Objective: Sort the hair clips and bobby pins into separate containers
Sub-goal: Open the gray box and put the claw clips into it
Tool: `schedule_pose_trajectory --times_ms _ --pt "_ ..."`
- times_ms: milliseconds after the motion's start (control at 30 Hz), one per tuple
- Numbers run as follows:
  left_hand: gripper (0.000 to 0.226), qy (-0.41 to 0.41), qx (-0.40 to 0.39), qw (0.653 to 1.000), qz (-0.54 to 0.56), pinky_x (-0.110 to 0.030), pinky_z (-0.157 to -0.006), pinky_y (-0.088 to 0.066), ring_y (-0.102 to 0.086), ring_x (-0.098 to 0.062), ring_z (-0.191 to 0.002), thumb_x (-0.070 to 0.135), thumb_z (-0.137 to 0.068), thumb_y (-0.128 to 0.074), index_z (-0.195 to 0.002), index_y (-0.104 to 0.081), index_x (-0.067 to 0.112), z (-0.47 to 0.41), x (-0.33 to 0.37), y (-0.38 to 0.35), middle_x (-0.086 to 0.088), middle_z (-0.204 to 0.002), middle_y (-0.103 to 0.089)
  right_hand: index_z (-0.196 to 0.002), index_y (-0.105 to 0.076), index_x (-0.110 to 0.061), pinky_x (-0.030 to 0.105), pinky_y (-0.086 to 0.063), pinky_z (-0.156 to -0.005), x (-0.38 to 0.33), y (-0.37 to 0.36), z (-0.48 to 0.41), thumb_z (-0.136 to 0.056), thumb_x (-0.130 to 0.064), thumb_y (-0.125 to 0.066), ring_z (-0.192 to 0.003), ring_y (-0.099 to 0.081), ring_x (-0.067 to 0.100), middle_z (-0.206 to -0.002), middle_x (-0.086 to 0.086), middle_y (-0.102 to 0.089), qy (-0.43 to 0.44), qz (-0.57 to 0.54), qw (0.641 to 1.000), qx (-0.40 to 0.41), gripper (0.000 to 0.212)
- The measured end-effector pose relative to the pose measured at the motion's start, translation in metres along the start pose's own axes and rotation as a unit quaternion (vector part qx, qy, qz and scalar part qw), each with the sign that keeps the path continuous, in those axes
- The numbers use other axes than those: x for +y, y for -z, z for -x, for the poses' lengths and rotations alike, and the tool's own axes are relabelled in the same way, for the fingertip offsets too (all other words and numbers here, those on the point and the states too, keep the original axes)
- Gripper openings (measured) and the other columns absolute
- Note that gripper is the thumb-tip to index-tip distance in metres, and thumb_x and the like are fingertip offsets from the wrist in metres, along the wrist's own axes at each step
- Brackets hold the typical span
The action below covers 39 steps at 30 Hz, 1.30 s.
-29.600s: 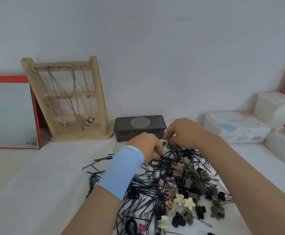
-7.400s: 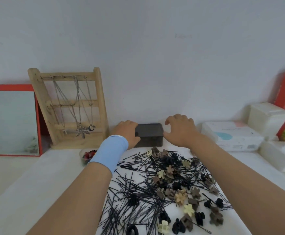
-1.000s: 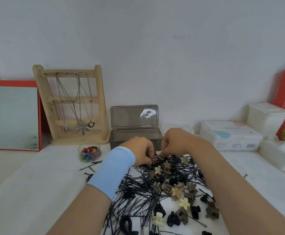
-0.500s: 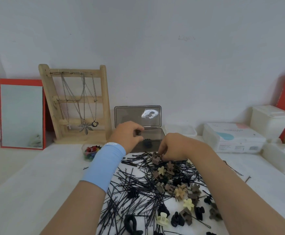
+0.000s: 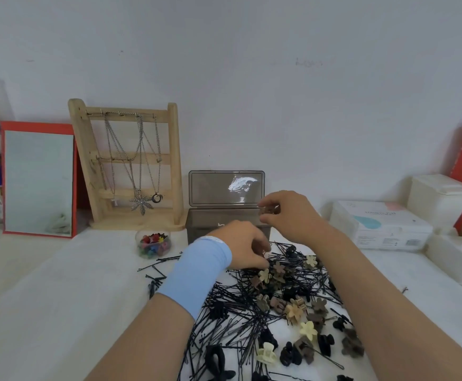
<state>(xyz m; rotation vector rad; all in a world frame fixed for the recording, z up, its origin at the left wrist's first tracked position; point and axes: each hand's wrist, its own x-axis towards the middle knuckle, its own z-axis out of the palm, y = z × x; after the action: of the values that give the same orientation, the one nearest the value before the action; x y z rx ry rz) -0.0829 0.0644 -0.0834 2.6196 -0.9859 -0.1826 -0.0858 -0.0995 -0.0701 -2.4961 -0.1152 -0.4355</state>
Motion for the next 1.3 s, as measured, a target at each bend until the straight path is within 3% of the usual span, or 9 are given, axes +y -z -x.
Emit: schedule_pose_trajectory --times_ms 167,300,433,600,733,933,1100,1200,1300 --pt "0.018 0.008 0.007 1.000 -0.004 -0.029 -0.091 -0.053 -0.064 -0.007 -0.089 0.029 -0.082 -0.076 -0.100 -0.077 0.030 -0.001 -0.004 0.000 0.014 -0.099 -0.072 -0.132 -0.061 -0.022 0.021 -0.046 -0.094 0.007 -0.002 0.001 -0.081 -0.013 -0.076 -0.104 -0.064 0.010 -0.119 -0.006 -0.065 0.006 -0.028 0.999 -0.025 0.054" --pt "0.011 0.019 0.089 0.994 0.056 -0.017 -0.075 -0.043 -0.061 0.002 -0.082 0.036 -0.079 -0.078 -0.090 -0.075 0.033 0.005 -0.015 0.022 0.021 -0.087 -0.066 -0.092 -0.073 -0.024 0.009 -0.045 -0.073 -0.001 0.006 0.004 -0.083 -0.013 -0.071 -0.079 -0.062 -0.001 -0.087 -0.013 -0.069 0.023 -0.021 0.999 0.022 0.015" --pt "0.008 0.037 0.249 0.961 0.112 -0.016 -0.074 -0.041 -0.056 0.009 -0.083 0.032 -0.084 -0.074 -0.088 -0.069 0.036 0.010 -0.032 0.034 0.023 -0.090 -0.065 -0.075 -0.075 -0.022 0.020 -0.053 -0.053 -0.019 0.011 0.011 -0.080 -0.018 -0.069 -0.049 -0.065 0.007 -0.071 -0.007 -0.071 0.010 0.058 0.995 -0.080 0.009" --pt "0.005 0.052 0.256 0.951 0.163 -0.022 -0.078 -0.049 -0.059 0.003 -0.083 0.030 -0.087 -0.071 -0.090 -0.069 0.032 0.009 -0.044 0.027 0.020 -0.089 -0.065 -0.095 -0.078 -0.029 0.031 -0.059 -0.069 -0.026 -0.005 0.016 -0.085 -0.027 -0.072 -0.047 -0.067 0.007 -0.095 -0.007 -0.074 0.028 0.189 0.963 -0.193 0.012" --pt "0.019 0.049 0.294 0.945 0.134 -0.014 -0.083 -0.048 -0.059 0.004 -0.087 0.011 -0.088 -0.068 -0.099 -0.068 0.026 0.007 -0.046 0.023 0.013 -0.099 -0.066 -0.110 -0.075 -0.032 0.031 -0.055 -0.085 -0.025 -0.018 0.016 -0.087 -0.024 -0.073 -0.080 -0.065 0.010 -0.112 -0.012 -0.071 0.040 0.200 0.955 -0.216 0.025" --pt "0.046 0.082 0.218 0.971 0.061 -0.029 -0.109 -0.036 -0.050 -0.013 -0.129 0.014 -0.093 -0.063 -0.135 -0.056 0.032 0.008 -0.048 0.020 0.010 -0.140 -0.055 -0.096 -0.073 -0.025 0.022 -0.053 -0.063 -0.030 -0.006 0.018 -0.082 -0.019 -0.075 -0.062 -0.062 0.006 -0.095 -0.007 -0.067 0.030 0.134 0.970 -0.199 0.015" --pt "0.019 0.059 0.234 0.969 0.055 -0.030 -0.090 -0.048 -0.057 -0.008 -0.096 0.019 -0.093 -0.061 -0.100 -0.061 0.037 0.009 -0.030 0.028 0.018 -0.103 -0.059 -0.106 -0.071 -0.023 0.019 -0.043 -0.076 -0.018 0.000 0.008 -0.088 -0.020 -0.069 -0.090 -0.061 0.011 -0.106 -0.005 -0.070 0.033 0.019 0.999 -0.034 0.018" --pt "0.011 0.077 0.186 0.978 0.046 -0.029 -0.079 -0.047 -0.059 -0.010 -0.088 0.027 -0.091 -0.060 -0.094 -0.057 0.036 0.011 -0.014 0.031 0.016 -0.094 -0.060 -0.125 -0.067 -0.028 0.023 -0.043 -0.093 -0.013 -0.001 0.008 -0.091 -0.023 -0.066 -0.110 -0.060 0.012 -0.126 -0.005 -0.066 0.039 0.034 0.997 -0.053 0.034" --pt "0.005 0.053 0.073 0.995 0.039 -0.027 -0.080 -0.046 -0.060 -0.010 -0.088 0.033 -0.088 -0.066 -0.091 -0.063 0.034 0.012 0.004 0.031 0.016 -0.091 -0.061 -0.102 -0.077 -0.030 0.020 -0.048 -0.071 -0.011 0.015 0.010 -0.088 -0.020 -0.067 -0.070 -0.061 -0.005 -0.108 -0.006 -0.074 0.025 0.047 0.991 -0.126 0.020"
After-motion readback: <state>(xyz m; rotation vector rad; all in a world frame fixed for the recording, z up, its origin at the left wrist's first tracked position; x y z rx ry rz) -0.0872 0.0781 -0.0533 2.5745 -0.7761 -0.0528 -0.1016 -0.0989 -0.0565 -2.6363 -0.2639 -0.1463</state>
